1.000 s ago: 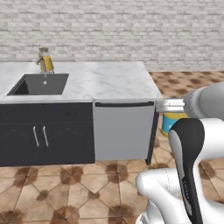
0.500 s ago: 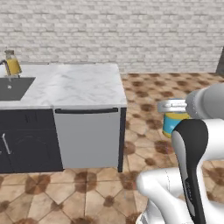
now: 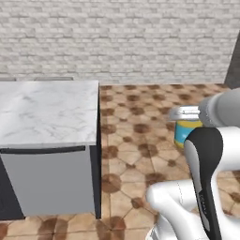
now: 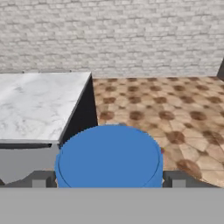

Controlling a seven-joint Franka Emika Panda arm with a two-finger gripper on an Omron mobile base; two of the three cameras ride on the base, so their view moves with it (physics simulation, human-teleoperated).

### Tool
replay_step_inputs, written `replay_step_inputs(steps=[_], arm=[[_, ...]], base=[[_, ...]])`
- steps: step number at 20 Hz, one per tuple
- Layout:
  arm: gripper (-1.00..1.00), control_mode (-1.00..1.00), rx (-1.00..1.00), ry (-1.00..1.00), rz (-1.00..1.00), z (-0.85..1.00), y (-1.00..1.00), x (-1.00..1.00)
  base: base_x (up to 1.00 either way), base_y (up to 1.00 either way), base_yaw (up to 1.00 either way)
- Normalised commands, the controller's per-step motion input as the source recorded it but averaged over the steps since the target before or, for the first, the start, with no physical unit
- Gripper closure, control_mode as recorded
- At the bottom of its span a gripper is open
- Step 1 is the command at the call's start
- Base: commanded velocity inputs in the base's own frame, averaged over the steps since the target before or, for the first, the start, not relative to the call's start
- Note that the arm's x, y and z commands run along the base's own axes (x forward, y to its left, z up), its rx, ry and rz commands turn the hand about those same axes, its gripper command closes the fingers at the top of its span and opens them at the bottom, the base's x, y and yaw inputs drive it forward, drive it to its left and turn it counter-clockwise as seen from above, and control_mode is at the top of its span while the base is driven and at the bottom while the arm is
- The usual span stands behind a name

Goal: Move the mayonnaise and condiment bottle from the cabinet to the dining counter.

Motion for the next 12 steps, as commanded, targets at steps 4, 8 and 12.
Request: replay_step_inputs(steps=[4,8,12], arm=[[1.00,1.00,0.00,0.00,0.00,0.00,0.00,0.00],[1.00,1.00,0.00,0.00,0.00,0.00,0.00,0.00],[1.00,1.00,0.00,0.00,0.00,0.00,0.00,0.00]], base=[[1.00,-1.00,0.00],[1.00,-1.00,0.00],[1.00,-0.97,0.05]])
